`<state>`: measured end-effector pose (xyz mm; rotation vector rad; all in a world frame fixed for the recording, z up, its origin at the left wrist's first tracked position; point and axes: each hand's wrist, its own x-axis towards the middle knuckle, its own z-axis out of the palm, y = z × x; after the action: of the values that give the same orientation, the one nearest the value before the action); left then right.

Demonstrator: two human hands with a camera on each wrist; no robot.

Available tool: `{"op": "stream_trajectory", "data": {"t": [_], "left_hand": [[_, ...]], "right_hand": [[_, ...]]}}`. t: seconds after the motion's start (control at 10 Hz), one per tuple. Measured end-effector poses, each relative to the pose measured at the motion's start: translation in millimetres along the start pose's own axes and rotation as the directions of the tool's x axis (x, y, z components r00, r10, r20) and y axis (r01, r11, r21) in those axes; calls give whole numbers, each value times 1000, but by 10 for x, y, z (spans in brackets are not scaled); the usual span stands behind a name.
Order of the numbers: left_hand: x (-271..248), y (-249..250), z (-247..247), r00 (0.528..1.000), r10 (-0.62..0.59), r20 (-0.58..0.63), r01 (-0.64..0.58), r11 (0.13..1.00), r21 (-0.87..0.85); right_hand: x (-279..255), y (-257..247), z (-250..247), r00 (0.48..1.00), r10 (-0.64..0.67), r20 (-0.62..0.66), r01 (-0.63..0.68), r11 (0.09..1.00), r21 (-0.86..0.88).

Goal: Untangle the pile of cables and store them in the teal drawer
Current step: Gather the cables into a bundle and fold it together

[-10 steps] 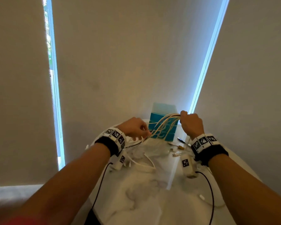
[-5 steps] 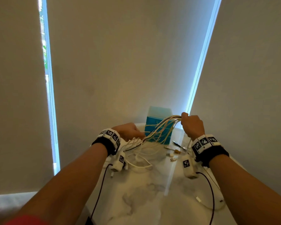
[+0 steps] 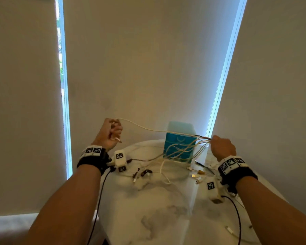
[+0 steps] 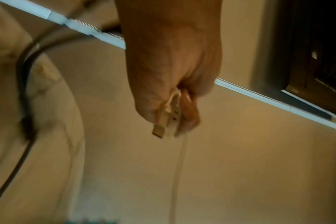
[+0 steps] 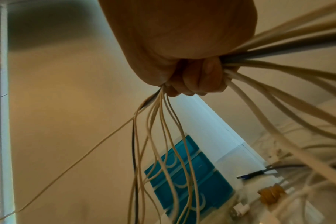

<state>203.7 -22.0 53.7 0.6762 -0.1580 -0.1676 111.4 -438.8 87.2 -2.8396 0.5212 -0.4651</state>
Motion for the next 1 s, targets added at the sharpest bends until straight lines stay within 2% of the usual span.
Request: {"op": "stream_trajectory", "data": {"t": [0.1,0.2,0.3,0.4,0.5,0.6,0.7,0.8,0.9,1.0], "left_hand": [[-121,210,-175,999,34,35,-48,592,805],[-190,288,-457,994,66,87,-70,-227,971],[-68,64,-572,992,-67,-110,41,-647,761],[62,-249,-571,946,-175,-273,51,-751,659],[138,-515,-21,984,-95,-153,43,-701,712],[181,-749,652,987,9,161,-148,-344,927],[112,-1126,1462,926,-33,376,-369,134,920],[46,-1413,1729,849,-359,387,-373,110,921],[213,-1490,1554,828,-407,386,-353,157,923],[147,-1439,1412,737,-577,351,-114,405,907]], "right_hand": [[37,203,-67,998,57,28,-56,998,-33],[52,220,-77,998,49,34,-51,996,66],[-1,19,-66,1000,-14,15,11,979,203],[-33,-134,-65,999,-45,18,39,968,246],[-41,-197,-105,998,-44,33,34,964,265],[-72,-240,-106,995,-55,78,29,953,302],[-113,-305,-99,987,-133,88,104,954,282],[-88,-319,-122,977,-184,109,145,943,298],[-74,-251,-234,976,-185,115,133,924,358],[-46,-145,-277,979,-199,51,179,948,262]]}}
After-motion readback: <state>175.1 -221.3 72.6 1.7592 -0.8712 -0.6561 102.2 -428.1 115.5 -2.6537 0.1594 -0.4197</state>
